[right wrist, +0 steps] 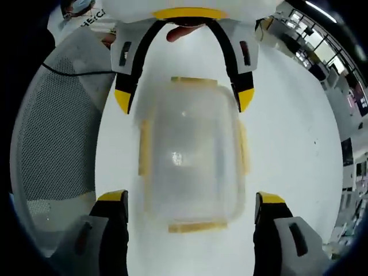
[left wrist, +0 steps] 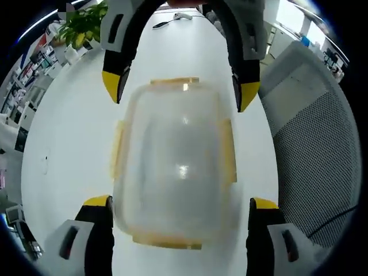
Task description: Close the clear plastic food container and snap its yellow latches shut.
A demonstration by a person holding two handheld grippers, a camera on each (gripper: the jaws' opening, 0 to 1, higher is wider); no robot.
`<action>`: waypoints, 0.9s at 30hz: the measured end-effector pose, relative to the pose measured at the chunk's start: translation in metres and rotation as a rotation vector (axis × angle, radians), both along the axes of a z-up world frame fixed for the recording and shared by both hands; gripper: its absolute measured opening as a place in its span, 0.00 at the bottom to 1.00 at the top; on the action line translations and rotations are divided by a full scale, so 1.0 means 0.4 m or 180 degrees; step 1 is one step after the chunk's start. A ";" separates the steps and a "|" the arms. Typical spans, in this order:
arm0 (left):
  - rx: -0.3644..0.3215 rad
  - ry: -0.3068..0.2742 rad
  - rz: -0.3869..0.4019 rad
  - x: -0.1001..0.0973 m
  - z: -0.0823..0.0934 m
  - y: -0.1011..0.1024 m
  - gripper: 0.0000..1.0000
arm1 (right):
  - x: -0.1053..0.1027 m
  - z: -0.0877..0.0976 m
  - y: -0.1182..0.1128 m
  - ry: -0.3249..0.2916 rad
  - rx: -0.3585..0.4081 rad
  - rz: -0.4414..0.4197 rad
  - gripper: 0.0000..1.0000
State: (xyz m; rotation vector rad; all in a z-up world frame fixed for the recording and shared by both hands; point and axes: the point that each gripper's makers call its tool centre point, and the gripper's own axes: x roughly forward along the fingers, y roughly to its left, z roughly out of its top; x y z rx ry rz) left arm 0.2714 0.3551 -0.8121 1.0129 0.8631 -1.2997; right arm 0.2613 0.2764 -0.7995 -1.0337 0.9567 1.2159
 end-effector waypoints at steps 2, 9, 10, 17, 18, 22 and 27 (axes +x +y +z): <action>0.0003 0.0000 -0.0005 0.003 -0.002 -0.004 0.93 | -0.005 -0.008 -0.009 0.0036 -0.0087 -0.0003 0.85; 0.0017 -0.0066 0.0044 0.024 -0.011 -0.015 0.85 | 0.012 -0.019 -0.042 -0.0005 -0.0292 -0.0021 0.74; 0.0026 -0.0061 0.0038 0.024 -0.012 -0.013 0.85 | 0.019 -0.023 -0.029 -0.0031 -0.0240 0.0084 0.74; 0.0031 -0.0050 0.0083 0.017 -0.012 -0.010 0.85 | 0.011 -0.024 -0.026 -0.0005 -0.0179 0.0100 0.73; 0.0040 -0.0048 0.0090 0.018 -0.012 -0.010 0.85 | 0.010 -0.023 -0.026 -0.0017 -0.0160 0.0083 0.73; 0.0069 -0.0049 0.0089 0.014 -0.014 -0.006 0.85 | 0.005 -0.020 -0.018 -0.0019 -0.0097 0.0097 0.72; -0.0014 -0.0039 0.0223 0.004 -0.010 0.011 0.85 | 0.005 -0.024 0.001 -0.0010 -0.0080 0.0228 0.72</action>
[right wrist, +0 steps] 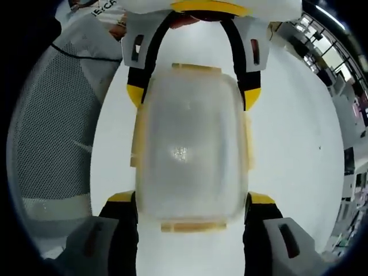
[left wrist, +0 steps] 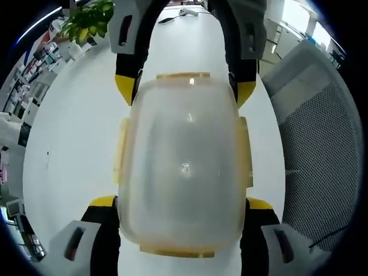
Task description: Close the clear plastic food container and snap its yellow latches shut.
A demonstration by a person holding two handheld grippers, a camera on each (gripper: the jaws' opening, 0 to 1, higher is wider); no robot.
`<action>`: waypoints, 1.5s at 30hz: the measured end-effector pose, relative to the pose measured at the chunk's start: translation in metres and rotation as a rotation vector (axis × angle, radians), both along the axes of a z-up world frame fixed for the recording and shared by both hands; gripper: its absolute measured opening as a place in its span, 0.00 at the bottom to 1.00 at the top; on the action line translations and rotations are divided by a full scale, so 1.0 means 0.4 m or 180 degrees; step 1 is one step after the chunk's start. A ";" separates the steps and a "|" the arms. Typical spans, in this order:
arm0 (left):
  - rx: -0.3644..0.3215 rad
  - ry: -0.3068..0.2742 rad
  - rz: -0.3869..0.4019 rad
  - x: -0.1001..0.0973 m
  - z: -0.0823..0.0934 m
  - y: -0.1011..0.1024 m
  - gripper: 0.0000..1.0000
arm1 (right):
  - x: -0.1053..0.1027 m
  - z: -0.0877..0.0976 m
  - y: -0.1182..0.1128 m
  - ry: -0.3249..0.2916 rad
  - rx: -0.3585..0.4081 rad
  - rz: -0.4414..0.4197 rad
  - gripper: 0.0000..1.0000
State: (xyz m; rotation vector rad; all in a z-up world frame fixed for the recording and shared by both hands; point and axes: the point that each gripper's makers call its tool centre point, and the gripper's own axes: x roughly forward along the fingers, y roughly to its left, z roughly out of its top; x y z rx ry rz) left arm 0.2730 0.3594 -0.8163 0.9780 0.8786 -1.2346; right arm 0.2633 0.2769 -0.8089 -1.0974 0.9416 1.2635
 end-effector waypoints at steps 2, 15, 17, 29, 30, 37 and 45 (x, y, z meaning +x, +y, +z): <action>-0.0034 0.0001 0.0039 -0.003 -0.001 0.008 0.85 | -0.002 0.000 0.010 -0.0004 -0.0004 0.0030 0.72; 0.0032 0.0026 0.0125 -0.004 -0.004 0.063 0.85 | 0.001 0.005 0.063 -0.0008 0.0025 0.0093 0.72; 0.0022 0.0029 0.0134 -0.002 -0.005 0.067 0.85 | 0.004 0.005 0.067 -0.0006 0.0037 0.0093 0.73; 0.0048 0.0055 0.0115 0.023 -0.006 0.100 0.86 | 0.028 0.003 0.097 -0.0025 -0.0054 0.0050 0.73; 0.0050 0.0058 0.0114 0.026 -0.007 0.101 0.86 | 0.032 0.004 0.098 -0.0026 -0.0051 0.0049 0.73; 0.0080 0.0087 0.0071 0.057 -0.010 0.115 0.86 | 0.058 0.005 0.109 -0.0025 0.0004 0.0002 0.73; 0.0081 0.0103 0.0042 0.094 -0.010 0.128 0.86 | 0.093 0.004 0.121 -0.0031 -0.0011 -0.0036 0.73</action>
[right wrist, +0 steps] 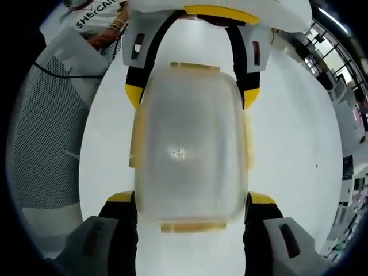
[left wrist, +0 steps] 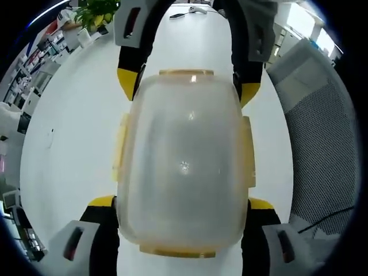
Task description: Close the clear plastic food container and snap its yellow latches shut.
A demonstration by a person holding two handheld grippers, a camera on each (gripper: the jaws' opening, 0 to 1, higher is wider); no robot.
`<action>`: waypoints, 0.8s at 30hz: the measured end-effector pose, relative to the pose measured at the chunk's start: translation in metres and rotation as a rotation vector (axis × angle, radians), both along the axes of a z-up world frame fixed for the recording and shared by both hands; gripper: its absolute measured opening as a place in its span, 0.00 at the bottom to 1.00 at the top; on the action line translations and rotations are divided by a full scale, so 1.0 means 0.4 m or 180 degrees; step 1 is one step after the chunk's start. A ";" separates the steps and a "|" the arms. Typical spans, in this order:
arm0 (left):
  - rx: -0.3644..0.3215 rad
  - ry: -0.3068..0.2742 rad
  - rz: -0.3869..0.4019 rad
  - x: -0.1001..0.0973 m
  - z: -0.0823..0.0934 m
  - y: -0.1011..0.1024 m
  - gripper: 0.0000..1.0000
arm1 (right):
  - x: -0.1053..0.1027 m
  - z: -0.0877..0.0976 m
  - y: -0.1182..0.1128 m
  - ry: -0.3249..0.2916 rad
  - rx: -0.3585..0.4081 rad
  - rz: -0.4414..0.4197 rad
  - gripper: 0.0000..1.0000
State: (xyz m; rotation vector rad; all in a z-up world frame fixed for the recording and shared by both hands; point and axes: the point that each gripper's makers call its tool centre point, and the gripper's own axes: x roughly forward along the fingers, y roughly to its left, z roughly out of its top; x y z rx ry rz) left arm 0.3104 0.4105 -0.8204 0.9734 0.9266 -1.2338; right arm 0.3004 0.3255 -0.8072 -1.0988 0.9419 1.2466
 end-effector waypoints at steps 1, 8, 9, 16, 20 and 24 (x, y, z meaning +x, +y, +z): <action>-0.0007 0.0004 -0.0005 0.004 0.001 0.001 0.87 | 0.005 0.000 0.001 0.0000 -0.0005 -0.0004 0.73; -0.0016 0.0007 -0.0063 0.032 0.002 0.005 0.87 | 0.027 0.001 0.006 -0.0004 0.0003 -0.0067 0.73; -0.0009 0.0009 -0.0068 0.033 0.003 0.005 0.87 | 0.030 0.001 0.006 -0.0003 -0.0002 -0.0072 0.73; 0.0013 0.0019 -0.0102 0.051 0.002 0.008 0.87 | 0.046 0.001 0.006 -0.0005 -0.0024 -0.0097 0.73; -0.0015 0.0026 -0.0093 0.062 0.003 0.008 0.87 | 0.058 0.002 0.007 -0.0006 -0.0043 -0.0091 0.73; -0.0033 0.0030 -0.0076 0.073 0.005 0.008 0.87 | 0.071 0.002 0.007 -0.0009 -0.0060 -0.0075 0.73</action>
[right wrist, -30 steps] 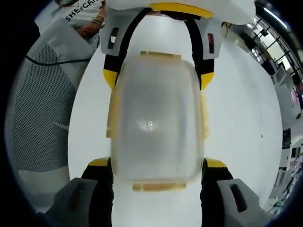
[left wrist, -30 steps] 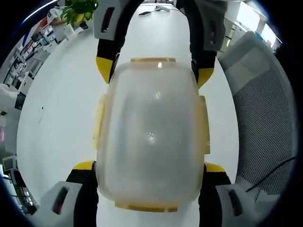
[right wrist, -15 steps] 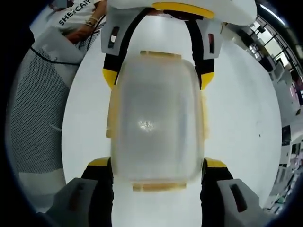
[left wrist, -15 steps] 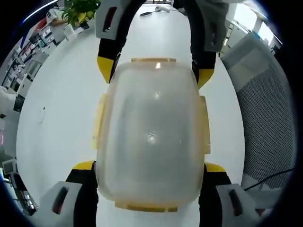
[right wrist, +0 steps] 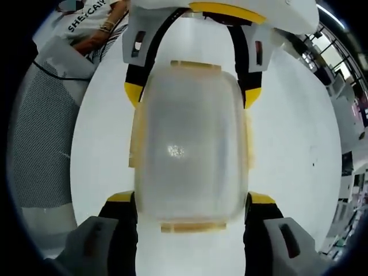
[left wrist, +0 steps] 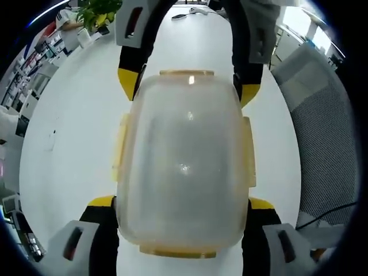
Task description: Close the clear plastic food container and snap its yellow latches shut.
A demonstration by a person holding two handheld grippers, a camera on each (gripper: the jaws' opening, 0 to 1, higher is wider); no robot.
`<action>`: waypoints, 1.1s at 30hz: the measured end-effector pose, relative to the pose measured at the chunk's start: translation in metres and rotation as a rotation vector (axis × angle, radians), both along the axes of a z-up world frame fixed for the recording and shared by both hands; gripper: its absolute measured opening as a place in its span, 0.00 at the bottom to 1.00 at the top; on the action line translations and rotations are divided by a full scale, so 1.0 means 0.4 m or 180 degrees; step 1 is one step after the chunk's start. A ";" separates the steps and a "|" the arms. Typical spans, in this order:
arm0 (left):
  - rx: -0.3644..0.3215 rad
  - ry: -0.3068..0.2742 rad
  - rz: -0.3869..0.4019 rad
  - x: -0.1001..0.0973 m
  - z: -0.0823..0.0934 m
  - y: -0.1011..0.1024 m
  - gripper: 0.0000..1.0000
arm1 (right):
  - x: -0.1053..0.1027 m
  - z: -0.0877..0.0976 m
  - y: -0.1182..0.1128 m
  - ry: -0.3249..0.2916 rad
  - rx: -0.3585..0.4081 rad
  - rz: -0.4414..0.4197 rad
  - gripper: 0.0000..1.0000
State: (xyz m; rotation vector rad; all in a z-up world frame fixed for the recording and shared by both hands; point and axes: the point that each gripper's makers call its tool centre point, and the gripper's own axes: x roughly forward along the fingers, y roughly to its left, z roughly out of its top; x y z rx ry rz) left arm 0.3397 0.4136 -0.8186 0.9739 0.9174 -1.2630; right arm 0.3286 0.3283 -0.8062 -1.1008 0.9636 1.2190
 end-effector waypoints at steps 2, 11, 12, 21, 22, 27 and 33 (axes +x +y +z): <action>-0.0009 -0.0001 0.0002 0.007 0.001 0.001 0.87 | 0.007 0.000 0.000 -0.0005 -0.0012 -0.0001 0.73; 0.0007 -0.0003 -0.0054 0.046 0.001 0.000 0.87 | 0.041 0.000 0.002 -0.0018 -0.0018 -0.0052 0.73; 0.0015 -0.0004 -0.0058 0.050 0.000 0.000 0.87 | 0.045 -0.001 0.002 -0.0023 -0.0027 -0.0055 0.73; -0.0027 -0.0003 -0.0069 0.078 0.001 -0.003 0.87 | 0.071 0.001 -0.003 -0.0025 0.0010 -0.0082 0.73; -0.0026 -0.0004 -0.0068 0.080 0.001 -0.003 0.87 | 0.073 0.001 -0.002 -0.0025 0.0010 -0.0085 0.73; -0.0020 -0.0002 -0.0058 0.080 0.002 -0.004 0.87 | 0.076 0.000 -0.003 -0.0017 0.0018 -0.0073 0.73; 0.0011 -0.0016 -0.0077 0.081 0.001 -0.003 0.88 | 0.074 0.002 -0.003 -0.0013 0.0059 -0.0067 0.74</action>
